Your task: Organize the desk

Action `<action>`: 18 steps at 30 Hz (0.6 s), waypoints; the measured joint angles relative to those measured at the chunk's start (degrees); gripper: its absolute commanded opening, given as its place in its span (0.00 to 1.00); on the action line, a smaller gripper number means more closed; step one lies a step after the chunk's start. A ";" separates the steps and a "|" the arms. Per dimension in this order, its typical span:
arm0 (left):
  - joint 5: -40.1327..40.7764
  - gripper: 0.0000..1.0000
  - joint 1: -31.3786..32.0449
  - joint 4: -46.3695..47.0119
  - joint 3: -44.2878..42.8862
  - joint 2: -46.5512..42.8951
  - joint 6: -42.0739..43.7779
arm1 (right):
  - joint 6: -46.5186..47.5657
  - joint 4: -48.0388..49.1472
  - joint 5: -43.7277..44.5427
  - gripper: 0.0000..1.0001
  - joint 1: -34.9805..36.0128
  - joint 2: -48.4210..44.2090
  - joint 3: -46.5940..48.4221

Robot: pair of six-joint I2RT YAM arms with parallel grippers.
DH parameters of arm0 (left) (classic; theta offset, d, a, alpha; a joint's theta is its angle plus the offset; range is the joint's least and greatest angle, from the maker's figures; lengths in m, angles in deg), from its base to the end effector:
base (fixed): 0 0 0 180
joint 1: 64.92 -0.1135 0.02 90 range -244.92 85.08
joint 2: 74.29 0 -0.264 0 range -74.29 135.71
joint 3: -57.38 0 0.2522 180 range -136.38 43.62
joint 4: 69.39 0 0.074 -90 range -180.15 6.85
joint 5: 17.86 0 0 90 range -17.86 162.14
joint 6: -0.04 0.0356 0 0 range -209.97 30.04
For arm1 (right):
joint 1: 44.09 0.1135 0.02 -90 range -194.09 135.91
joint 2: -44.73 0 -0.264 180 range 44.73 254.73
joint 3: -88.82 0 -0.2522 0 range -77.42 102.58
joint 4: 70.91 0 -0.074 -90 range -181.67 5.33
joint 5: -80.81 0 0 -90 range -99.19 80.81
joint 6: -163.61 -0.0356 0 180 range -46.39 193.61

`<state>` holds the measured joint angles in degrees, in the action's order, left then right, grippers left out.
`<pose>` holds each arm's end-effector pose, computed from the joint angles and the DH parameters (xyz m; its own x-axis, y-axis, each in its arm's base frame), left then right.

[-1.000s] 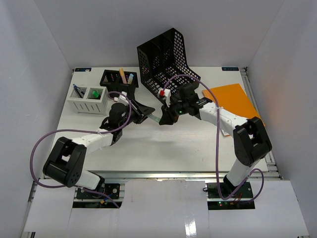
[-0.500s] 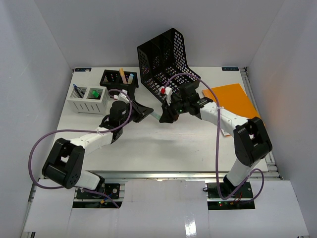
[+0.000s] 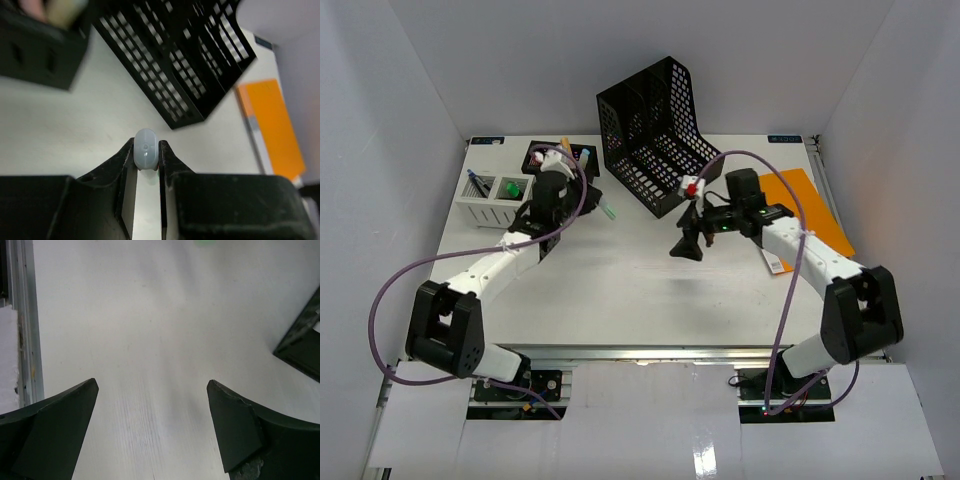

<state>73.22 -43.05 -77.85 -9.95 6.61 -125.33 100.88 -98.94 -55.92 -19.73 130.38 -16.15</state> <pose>0.3019 -0.1204 0.2739 -0.4900 -0.4269 -0.7600 0.0890 0.8428 -0.5308 0.2851 0.1575 0.2688 -0.1388 -0.4076 -0.9025 -0.9724 0.2285 0.0464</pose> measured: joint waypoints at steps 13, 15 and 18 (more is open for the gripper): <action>13.33 0.00 -10.15 -6.28 -33.66 21.74 22.83 | 11.20 -4.23 -10.23 0.98 -12.19 -8.70 -8.70; 14.05 0.00 -10.13 -7.36 -36.54 25.00 24.32 | 12.07 -4.77 -10.56 0.98 -12.44 -8.66 -8.69; 14.35 0.00 -10.12 -8.25 -39.20 28.19 25.60 | 12.79 -5.36 -10.85 0.98 -12.68 -8.66 -8.69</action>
<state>87.57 -53.17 -86.10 -49.15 34.80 -99.73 113.67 -104.30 -66.77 -32.41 121.72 -24.84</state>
